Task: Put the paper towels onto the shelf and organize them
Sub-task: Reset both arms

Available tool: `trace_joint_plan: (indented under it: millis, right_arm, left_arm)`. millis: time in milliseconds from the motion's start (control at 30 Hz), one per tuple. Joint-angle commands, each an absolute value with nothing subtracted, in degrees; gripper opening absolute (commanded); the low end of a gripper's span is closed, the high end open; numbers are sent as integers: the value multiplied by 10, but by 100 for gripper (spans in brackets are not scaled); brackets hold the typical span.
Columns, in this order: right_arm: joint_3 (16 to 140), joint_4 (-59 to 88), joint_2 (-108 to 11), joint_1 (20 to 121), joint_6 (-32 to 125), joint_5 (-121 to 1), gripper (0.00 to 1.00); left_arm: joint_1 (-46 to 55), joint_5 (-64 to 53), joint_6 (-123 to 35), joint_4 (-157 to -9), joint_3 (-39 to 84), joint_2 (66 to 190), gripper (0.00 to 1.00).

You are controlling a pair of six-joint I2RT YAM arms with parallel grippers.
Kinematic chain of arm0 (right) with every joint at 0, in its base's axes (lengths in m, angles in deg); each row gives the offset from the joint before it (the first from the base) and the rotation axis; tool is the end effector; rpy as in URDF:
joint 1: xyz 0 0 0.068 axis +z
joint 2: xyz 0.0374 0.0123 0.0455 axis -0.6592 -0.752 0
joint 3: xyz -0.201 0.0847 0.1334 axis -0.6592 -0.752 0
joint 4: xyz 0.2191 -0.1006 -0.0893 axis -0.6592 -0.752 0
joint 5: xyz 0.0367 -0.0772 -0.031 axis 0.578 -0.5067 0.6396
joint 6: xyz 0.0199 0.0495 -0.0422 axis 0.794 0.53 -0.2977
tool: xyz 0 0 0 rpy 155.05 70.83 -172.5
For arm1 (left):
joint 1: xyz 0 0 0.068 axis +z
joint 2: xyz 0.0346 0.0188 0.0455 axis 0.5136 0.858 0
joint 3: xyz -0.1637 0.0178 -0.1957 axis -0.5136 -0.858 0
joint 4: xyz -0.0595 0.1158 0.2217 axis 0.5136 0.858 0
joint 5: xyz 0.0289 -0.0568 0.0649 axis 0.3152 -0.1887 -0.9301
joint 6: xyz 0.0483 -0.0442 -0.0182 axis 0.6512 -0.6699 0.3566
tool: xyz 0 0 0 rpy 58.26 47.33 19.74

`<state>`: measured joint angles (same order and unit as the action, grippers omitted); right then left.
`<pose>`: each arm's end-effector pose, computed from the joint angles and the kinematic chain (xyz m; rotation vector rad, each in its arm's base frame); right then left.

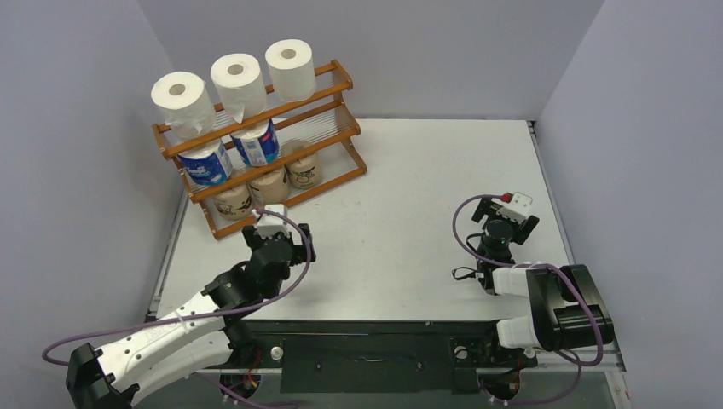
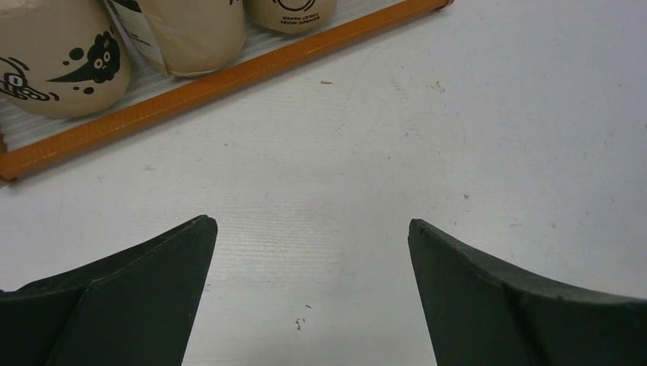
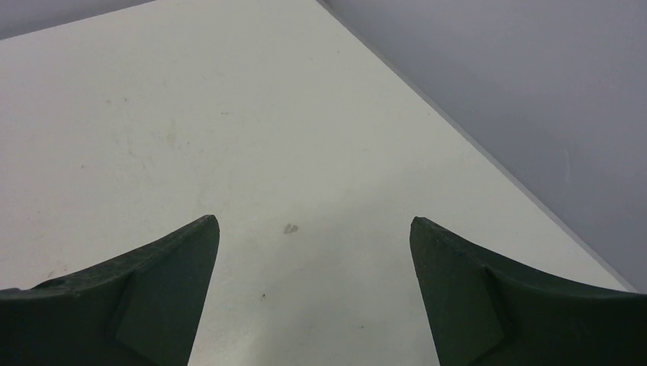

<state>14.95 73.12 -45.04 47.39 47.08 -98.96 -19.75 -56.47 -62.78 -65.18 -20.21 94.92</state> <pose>0.2445 -0.0025 0.1459 0.4290 1.6305 -0.2905 0.1465 -0.1205 0.2310 -0.0944 1.9301 -0.1684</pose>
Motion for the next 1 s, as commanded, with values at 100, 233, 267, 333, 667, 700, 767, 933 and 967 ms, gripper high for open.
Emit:
trace_joint_plan:
  millis: [100,233,267,333,667,700,767,933,967]
  right_arm:
    - [167,749,-455,450,479,-917,91]
    - [167,751,-456,449,479,-916,91]
    - [167,751,-455,449,479,-915,91]
    - [166,750,-456,449,479,-916,91]
    - [167,750,-455,448,479,-915,91]
    - [166,750,-456,448,479,-916,91]
    - [167,751,-456,448,479,-916,91]
    - [167,750,-455,448,479,-915,91]
    - [167,750,-455,448,479,-915,91]
  left_arm:
    - [-198,-579,-449,-756,-233,884,96]
    - [-160,-574,-369,-860,-269,881,96]
    - [-144,-564,-371,-878,-282,888,96]
    - [-77,-524,-394,-905,-290,912,96]
    - [157,-399,-370,-1074,-332,1040,96]
    - [166,-393,-387,-1091,-334,1076,96]
    - [186,-365,-389,-1138,-332,1124,96]
    - [204,-318,-366,-1208,-333,1215,96]
    - [208,-307,-370,-1219,-333,1220,96]
